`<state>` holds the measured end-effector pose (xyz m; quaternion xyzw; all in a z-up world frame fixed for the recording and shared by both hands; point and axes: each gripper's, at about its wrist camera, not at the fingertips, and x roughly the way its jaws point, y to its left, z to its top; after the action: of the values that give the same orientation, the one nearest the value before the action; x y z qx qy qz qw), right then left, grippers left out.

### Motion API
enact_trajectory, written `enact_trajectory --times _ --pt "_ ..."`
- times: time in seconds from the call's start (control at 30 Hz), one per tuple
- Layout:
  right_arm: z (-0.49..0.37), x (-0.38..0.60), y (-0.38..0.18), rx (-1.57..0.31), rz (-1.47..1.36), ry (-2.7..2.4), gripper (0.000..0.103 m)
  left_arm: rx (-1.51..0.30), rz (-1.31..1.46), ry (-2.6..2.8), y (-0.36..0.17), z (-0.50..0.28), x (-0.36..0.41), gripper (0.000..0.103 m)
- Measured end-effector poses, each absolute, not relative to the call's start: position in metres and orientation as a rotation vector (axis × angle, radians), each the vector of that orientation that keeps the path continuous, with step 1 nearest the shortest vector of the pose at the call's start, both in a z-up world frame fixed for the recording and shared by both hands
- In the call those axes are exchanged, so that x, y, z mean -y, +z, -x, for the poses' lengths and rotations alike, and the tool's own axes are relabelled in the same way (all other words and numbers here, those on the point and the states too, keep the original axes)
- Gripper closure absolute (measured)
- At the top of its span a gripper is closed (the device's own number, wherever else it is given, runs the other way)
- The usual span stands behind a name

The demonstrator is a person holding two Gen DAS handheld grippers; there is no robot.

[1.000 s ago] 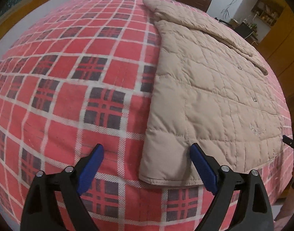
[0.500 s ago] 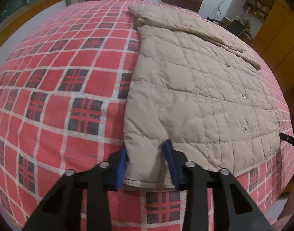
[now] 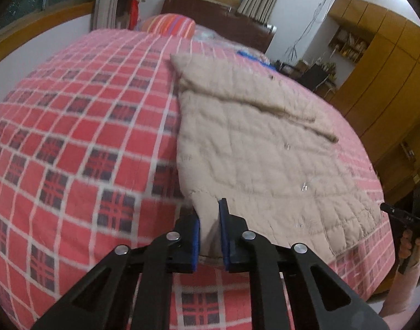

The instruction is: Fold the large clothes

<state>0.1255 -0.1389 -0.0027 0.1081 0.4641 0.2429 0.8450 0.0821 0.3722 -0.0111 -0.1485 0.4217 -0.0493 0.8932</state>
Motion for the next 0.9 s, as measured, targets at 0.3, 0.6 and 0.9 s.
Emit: enact_trajectory --times 0.3,0.6,0.9 --pt "-0.202 0.141 0.016 -0.974 -0.238 0.451 0.103 -0.868 0.341 -0.117 0.004 -0.153 -0.377 0.091" --pt "-0.24 0.14 -0.001 -1.08 -0.282 0.429 0.09 -0.875 0.368 -0.136 0.005 -0.221 -0.374 0.091" --pt "-0.159 0.156 -0.058 -1.276 -0.313 0.39 0.058 -0.869 0.37 -0.177 -0.012 -0.173 -0.381 0.09"
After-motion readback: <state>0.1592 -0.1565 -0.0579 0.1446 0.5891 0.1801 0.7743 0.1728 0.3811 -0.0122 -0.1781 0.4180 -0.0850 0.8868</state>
